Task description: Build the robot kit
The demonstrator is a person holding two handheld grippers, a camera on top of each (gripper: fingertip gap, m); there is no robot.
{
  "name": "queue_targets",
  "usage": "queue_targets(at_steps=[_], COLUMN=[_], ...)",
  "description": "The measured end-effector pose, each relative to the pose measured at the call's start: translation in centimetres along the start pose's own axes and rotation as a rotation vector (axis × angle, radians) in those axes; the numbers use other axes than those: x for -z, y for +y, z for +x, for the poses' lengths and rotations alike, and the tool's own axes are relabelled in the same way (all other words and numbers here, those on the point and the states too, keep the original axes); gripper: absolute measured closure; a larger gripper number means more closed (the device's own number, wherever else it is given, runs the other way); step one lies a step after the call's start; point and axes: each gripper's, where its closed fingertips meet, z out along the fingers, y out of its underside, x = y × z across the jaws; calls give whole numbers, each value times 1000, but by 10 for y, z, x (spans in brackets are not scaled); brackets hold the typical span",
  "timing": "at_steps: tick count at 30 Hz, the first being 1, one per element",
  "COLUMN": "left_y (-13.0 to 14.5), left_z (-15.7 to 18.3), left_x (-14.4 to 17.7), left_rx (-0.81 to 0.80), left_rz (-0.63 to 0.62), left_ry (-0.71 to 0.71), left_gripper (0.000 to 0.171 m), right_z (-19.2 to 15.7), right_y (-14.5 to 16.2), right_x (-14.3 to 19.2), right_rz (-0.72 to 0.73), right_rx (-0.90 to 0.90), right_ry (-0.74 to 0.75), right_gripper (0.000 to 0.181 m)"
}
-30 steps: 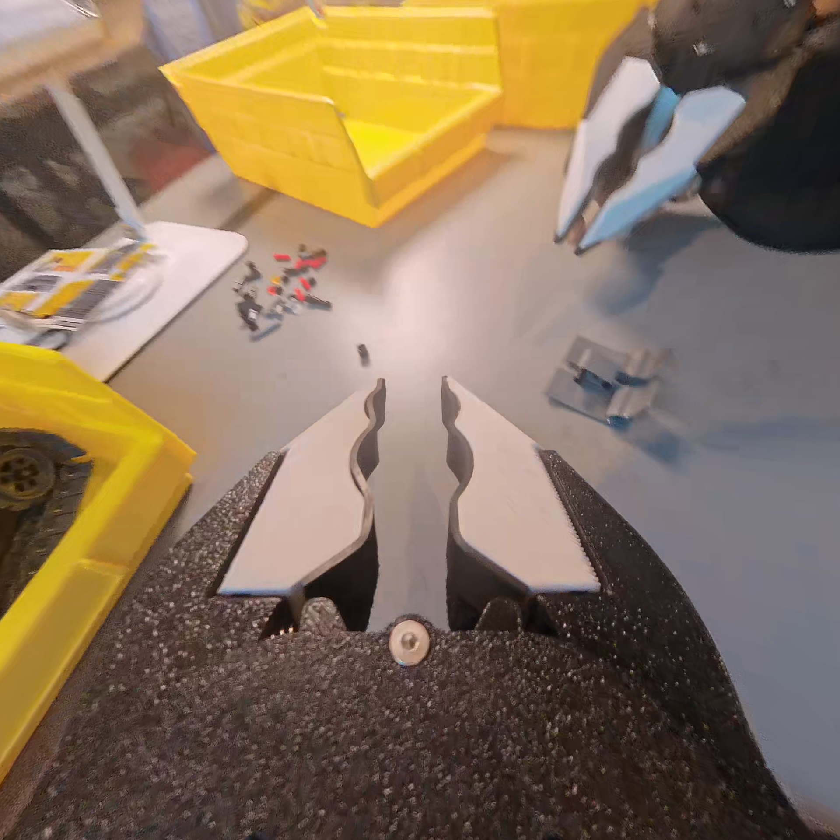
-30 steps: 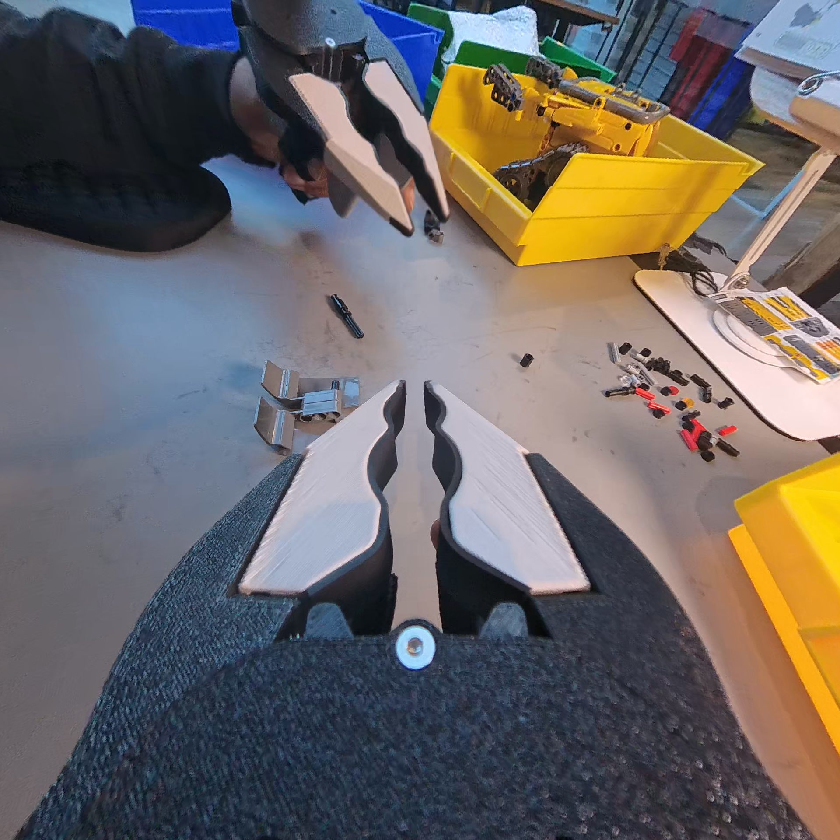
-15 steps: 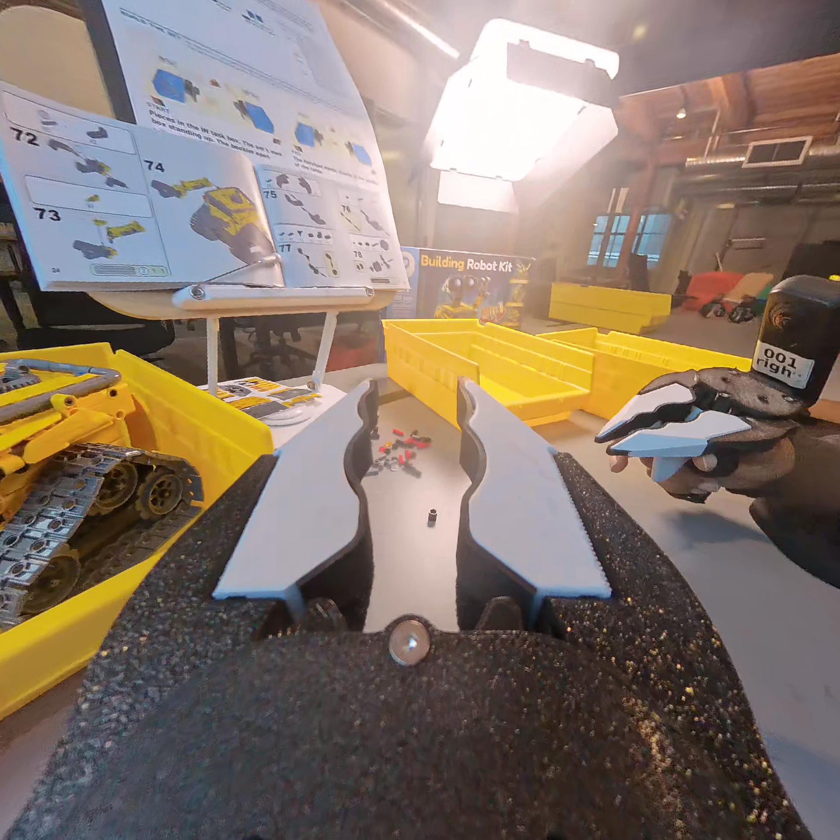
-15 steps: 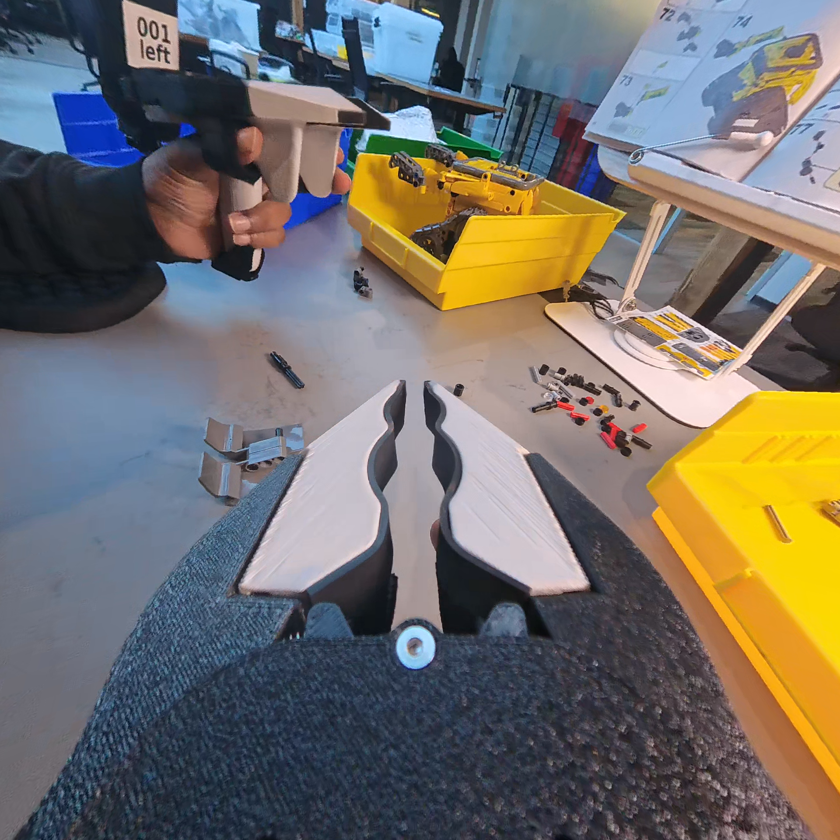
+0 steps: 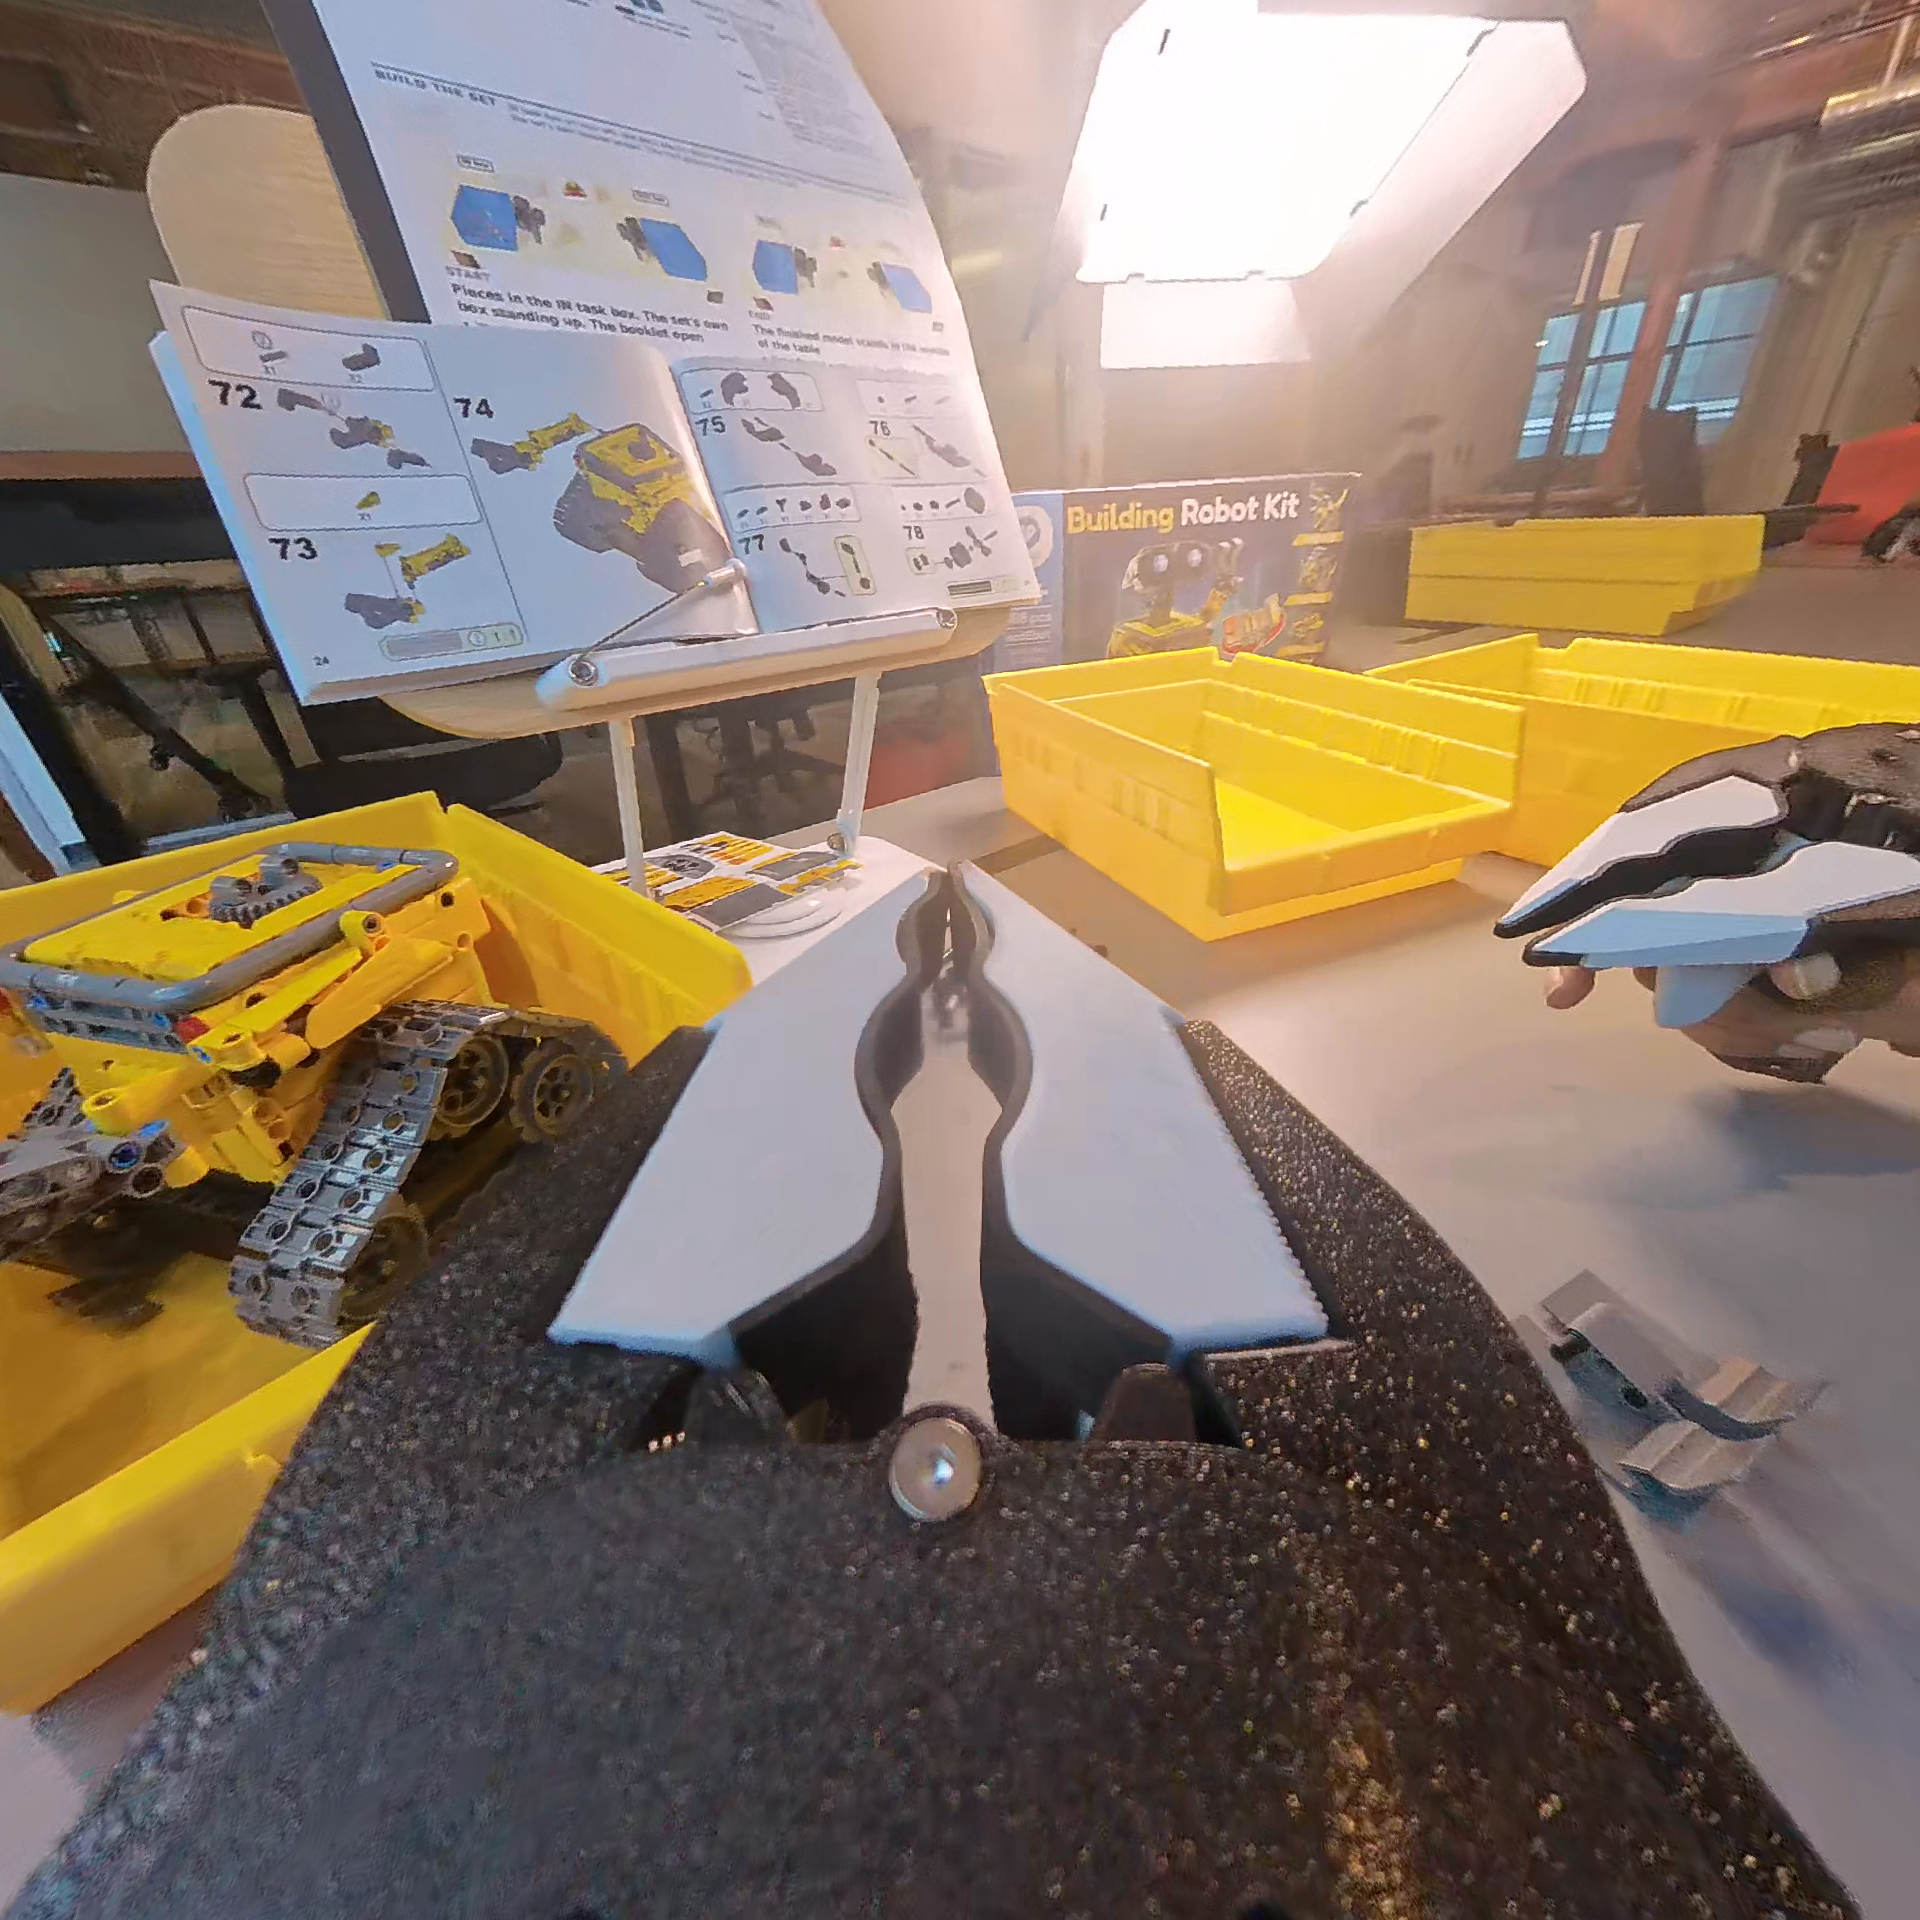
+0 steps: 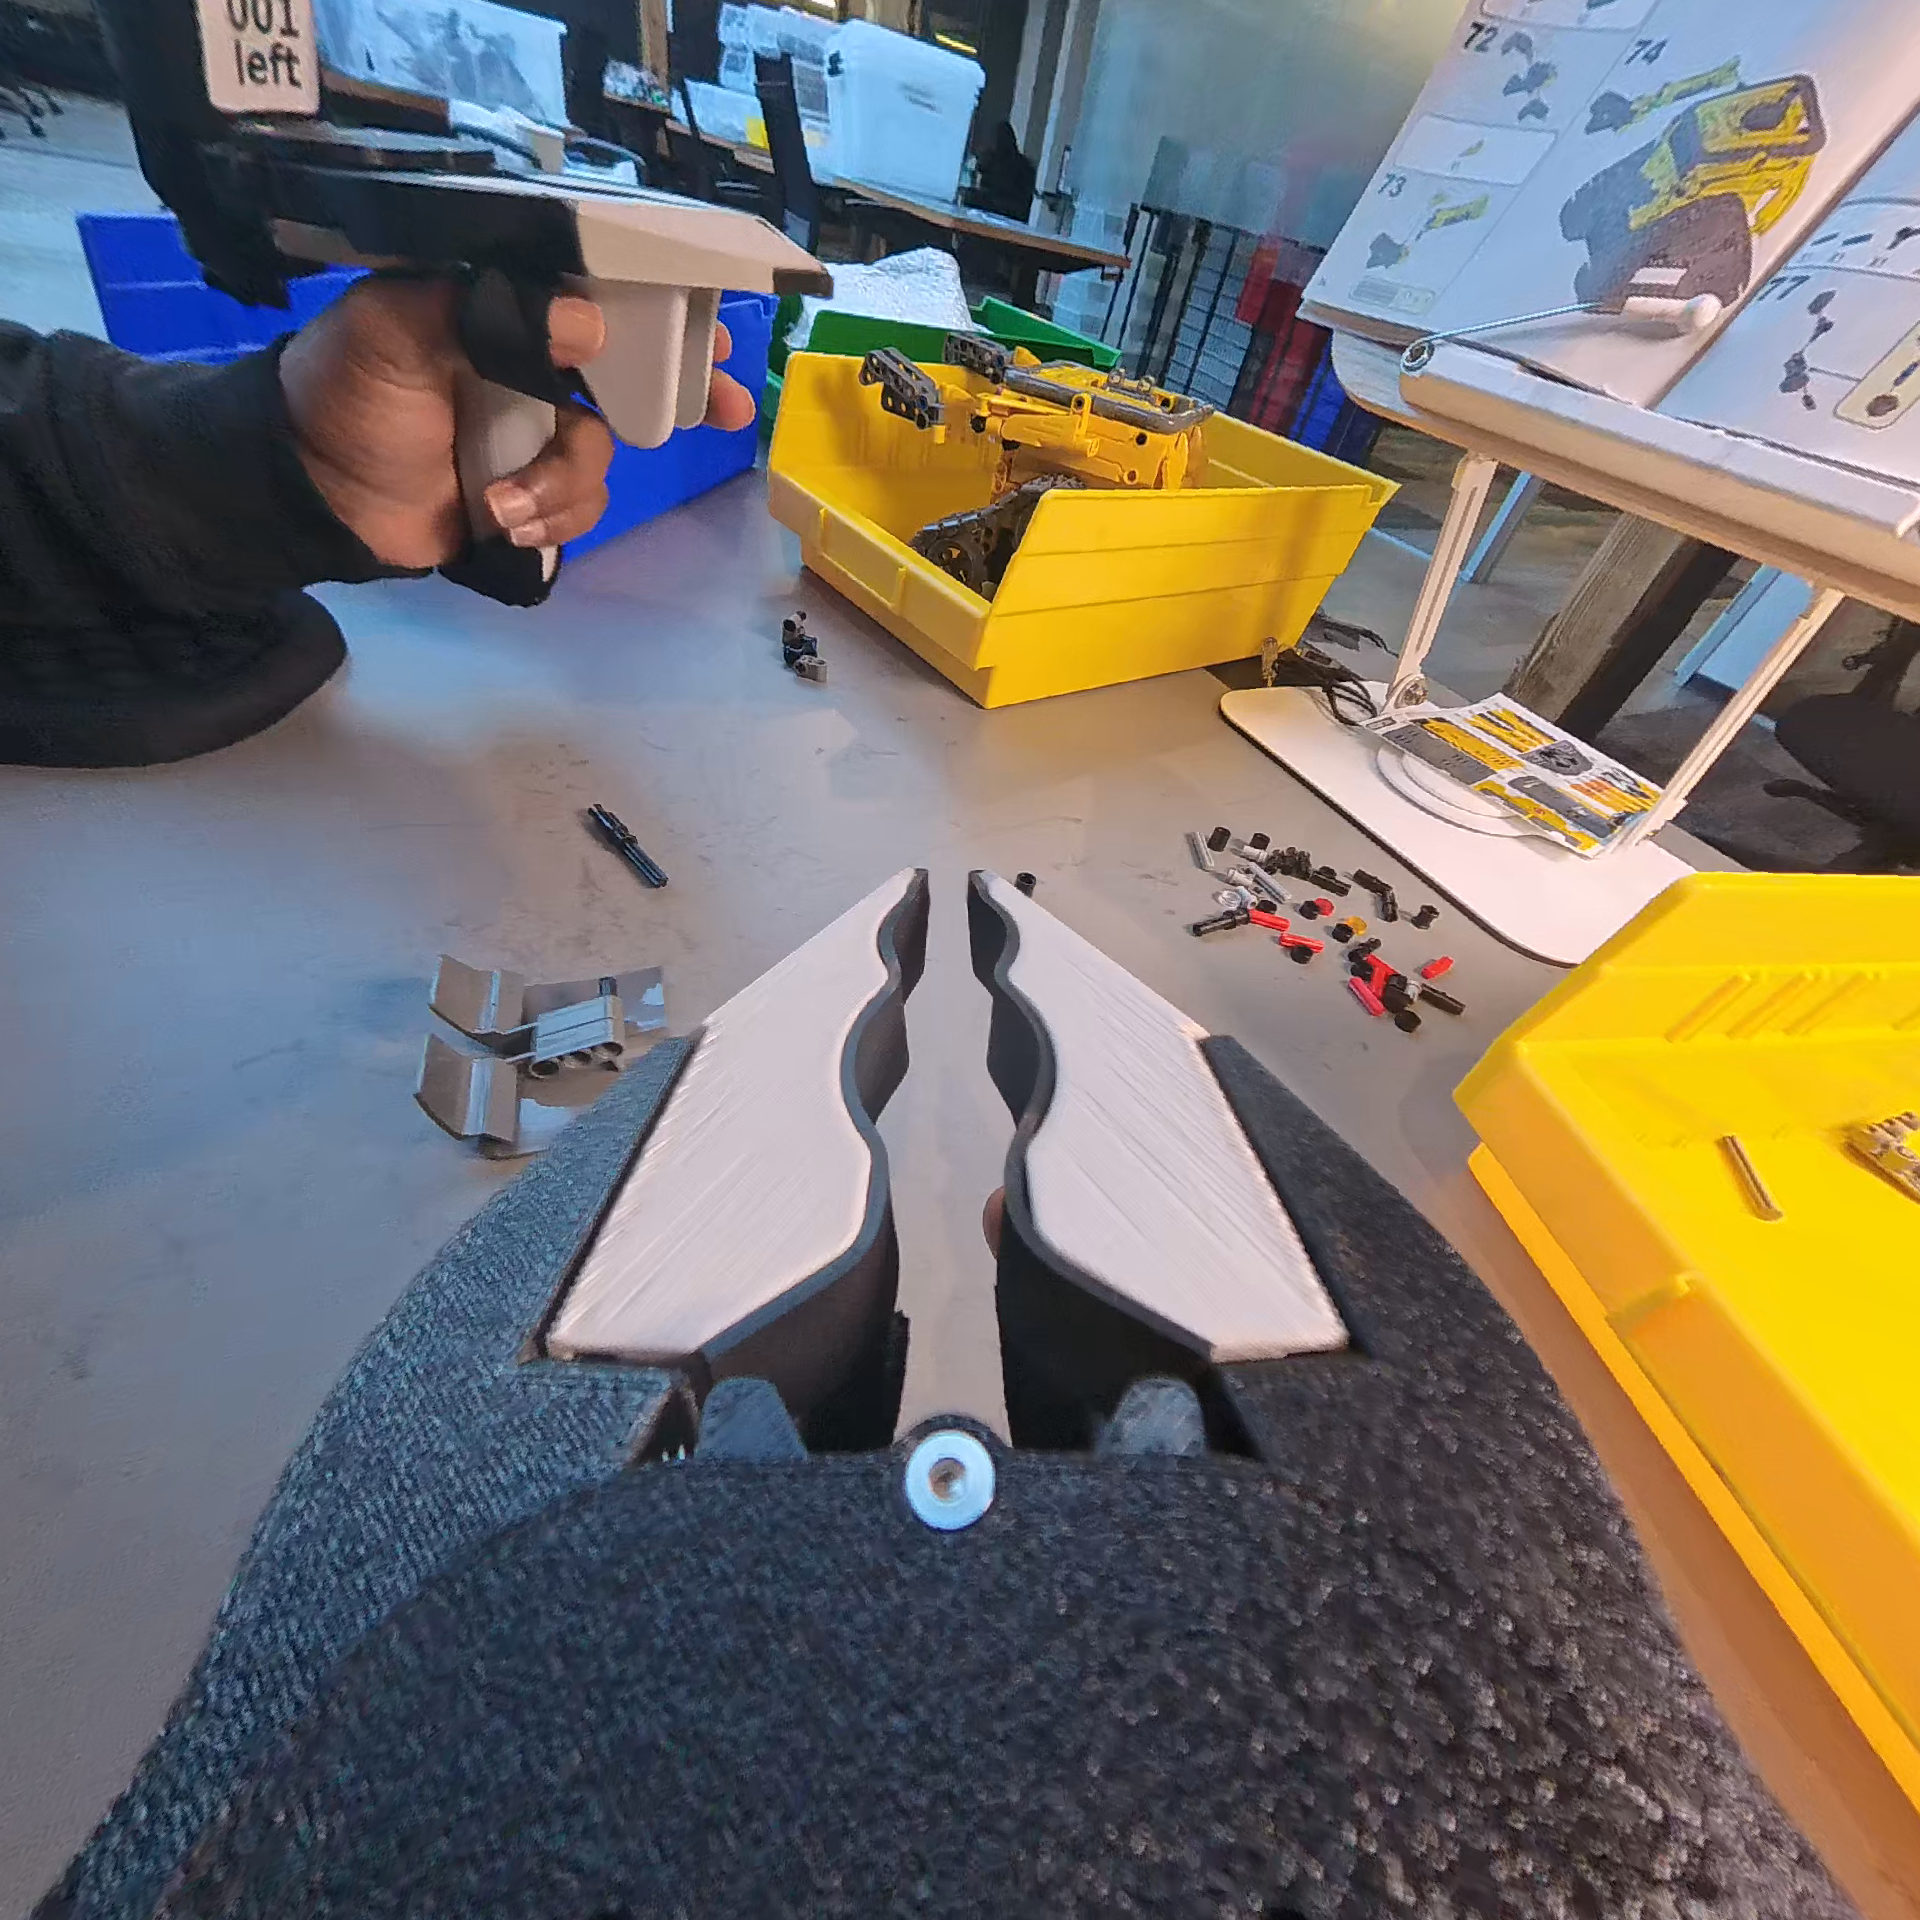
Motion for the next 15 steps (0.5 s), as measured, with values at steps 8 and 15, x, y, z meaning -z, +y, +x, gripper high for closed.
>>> queue_targets(at_steps=[8, 15], left_y=[3, 20], left_z=[-8, 6], left_x=[0, -7], left_rx=[67, 94], left_rz=[-38, -137], left_ry=[15, 126], left_gripper=[171, 171], right_z=[15, 22], right_y=[-2, -3], right_x=[4, 6], right_rz=[20, 29], right_rx=[-17, -28], right_ry=[70, 101], right_gripper=[174, 174])
